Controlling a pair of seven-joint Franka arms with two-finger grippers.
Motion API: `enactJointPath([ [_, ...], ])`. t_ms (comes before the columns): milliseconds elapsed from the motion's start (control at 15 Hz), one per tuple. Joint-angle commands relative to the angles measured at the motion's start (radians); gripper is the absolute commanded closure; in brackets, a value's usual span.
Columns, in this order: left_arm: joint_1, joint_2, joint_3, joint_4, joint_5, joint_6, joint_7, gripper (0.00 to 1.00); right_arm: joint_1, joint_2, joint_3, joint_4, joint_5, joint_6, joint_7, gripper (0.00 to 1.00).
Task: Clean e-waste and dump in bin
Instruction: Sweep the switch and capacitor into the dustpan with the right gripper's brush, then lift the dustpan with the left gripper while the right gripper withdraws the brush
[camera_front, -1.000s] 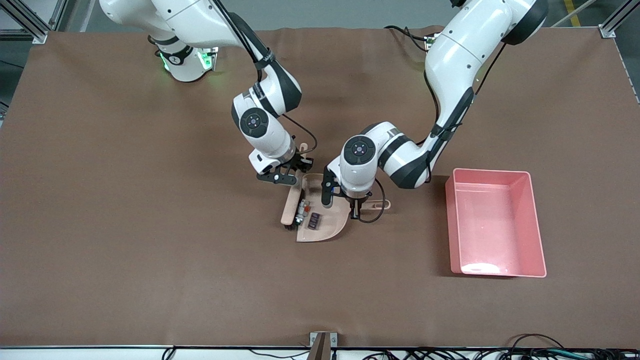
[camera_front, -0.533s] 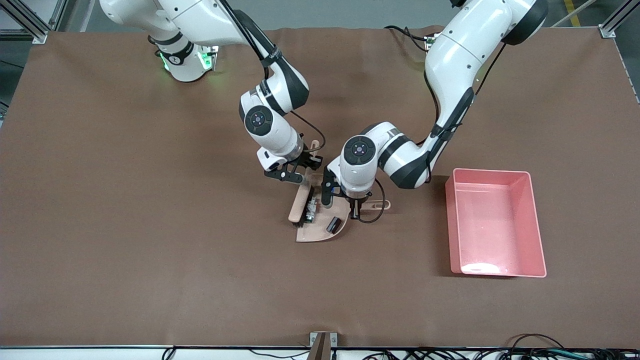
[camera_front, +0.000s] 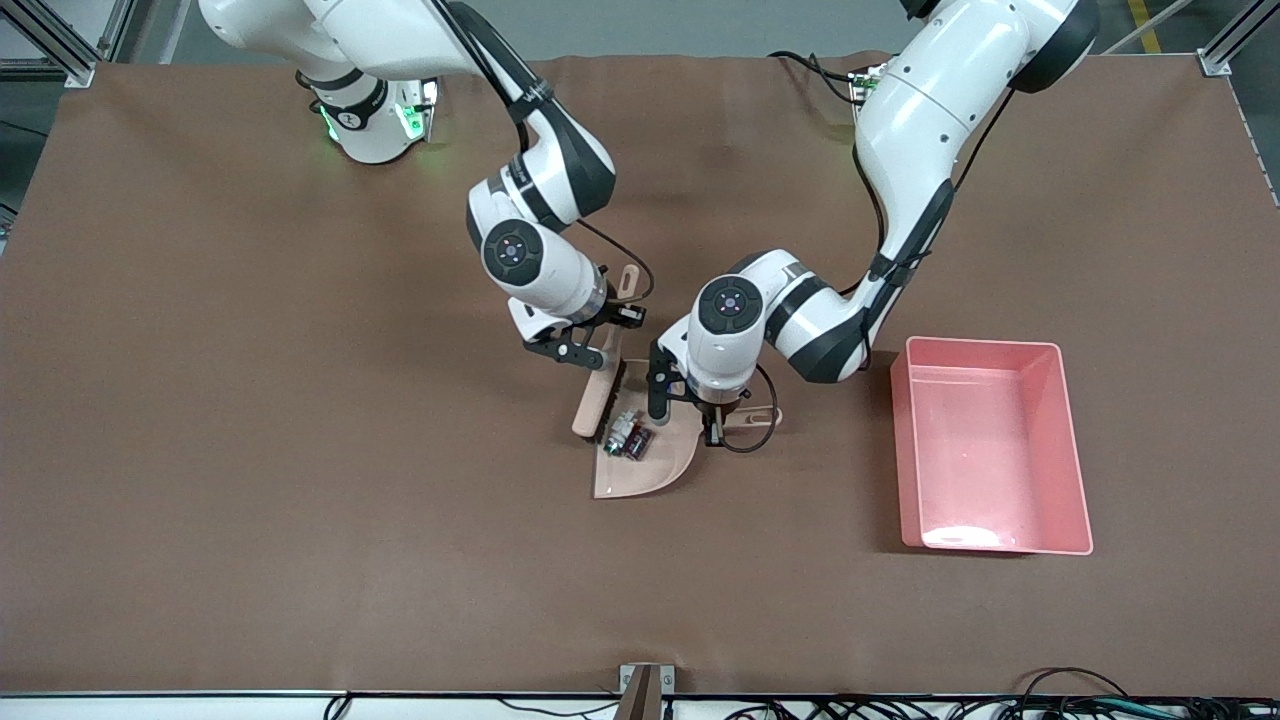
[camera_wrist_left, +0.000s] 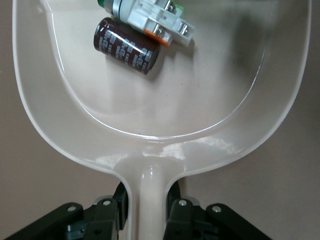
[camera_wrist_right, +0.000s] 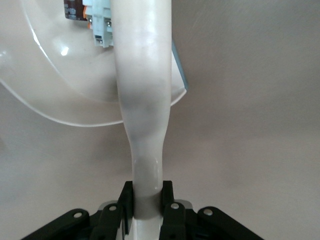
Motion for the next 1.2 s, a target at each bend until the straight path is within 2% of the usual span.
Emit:
enactJointPath([
  [0,0.004,0.015,-0.004,0.025,-0.017,0.033,-0.010,1.00,-0.050,-0.081,0.008,-0.060,0.008,-0.020,-0.045,1.00],
  [333,0.006,0.009,-0.004,0.026,-0.068,0.060,-0.001,1.00,-0.185,-0.260,0.003,-0.226,-0.020,-0.069,-0.218,1.00],
  [667,0.055,-0.050,-0.026,0.026,-0.070,0.048,0.011,1.00,-0.297,-0.406,0.004,-0.437,-0.216,-0.057,-0.256,1.00],
  [867,0.113,-0.101,-0.045,0.023,-0.070,0.027,0.031,1.00,-0.386,-0.464,0.004,-0.549,-0.314,-0.017,-0.279,1.00],
  [1000,0.183,-0.130,-0.082,0.017,-0.070,0.005,0.059,1.00,-0.458,-0.521,0.004,-0.653,-0.327,0.044,-0.398,1.00],
  [1133,0.275,-0.162,-0.133,-0.003,-0.070,-0.015,0.097,1.00,-0.553,-0.538,0.004,-0.708,-0.327,0.060,-0.517,1.00],
])
